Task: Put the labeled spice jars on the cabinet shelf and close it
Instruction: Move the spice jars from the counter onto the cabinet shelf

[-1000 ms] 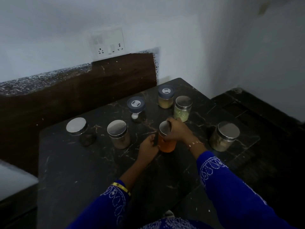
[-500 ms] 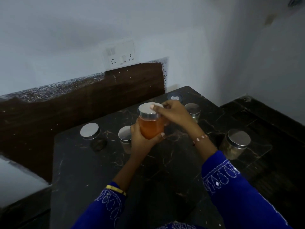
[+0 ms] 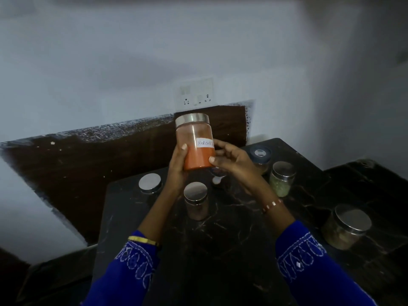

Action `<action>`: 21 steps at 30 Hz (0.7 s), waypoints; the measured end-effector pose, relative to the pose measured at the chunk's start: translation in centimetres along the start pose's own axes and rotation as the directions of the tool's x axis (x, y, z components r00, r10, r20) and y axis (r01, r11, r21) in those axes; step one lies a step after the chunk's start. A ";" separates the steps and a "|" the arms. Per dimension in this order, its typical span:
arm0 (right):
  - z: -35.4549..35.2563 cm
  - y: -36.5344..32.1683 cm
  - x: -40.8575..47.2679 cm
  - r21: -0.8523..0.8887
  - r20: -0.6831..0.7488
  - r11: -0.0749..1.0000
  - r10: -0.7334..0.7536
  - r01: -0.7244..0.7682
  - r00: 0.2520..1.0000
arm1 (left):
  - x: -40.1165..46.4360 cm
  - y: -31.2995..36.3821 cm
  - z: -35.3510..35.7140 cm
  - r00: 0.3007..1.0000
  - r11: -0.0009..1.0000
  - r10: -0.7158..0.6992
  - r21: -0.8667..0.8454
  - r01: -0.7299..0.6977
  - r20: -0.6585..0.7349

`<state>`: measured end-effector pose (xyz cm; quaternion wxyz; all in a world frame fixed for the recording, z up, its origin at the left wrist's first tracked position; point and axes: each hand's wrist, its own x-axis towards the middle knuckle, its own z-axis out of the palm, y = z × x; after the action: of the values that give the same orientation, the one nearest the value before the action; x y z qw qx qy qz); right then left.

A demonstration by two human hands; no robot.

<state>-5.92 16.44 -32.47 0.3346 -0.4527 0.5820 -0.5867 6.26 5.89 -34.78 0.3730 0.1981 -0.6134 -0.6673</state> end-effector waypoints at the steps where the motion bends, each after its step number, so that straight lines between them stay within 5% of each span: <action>1: 0.4 -0.2 0.2 -0.007 -0.011 0.999 -0.032 0.032 0.999 | 0.3 0.4 -0.2 1.000 0.998 0.028 0.054 -0.027 -0.014; 5: 1.9 -1.2 1.0 -0.073 -0.052 0.988 -0.139 0.135 0.989 | 1.3 2.5 -0.7 0.987 0.961 0.153 0.240 -0.136 -0.050; 21: 2.7 -12.7 7.9 -0.075 -0.058 0.905 -0.423 0.419 0.904 | 8.4 15.7 -0.8 0.834 0.789 0.514 0.491 -0.369 -0.198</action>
<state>-4.64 9.42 -19.07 0.1647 -0.5558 0.5000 -0.6434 5.43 -0.35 -18.12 0.5617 0.2307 -0.7058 -0.3647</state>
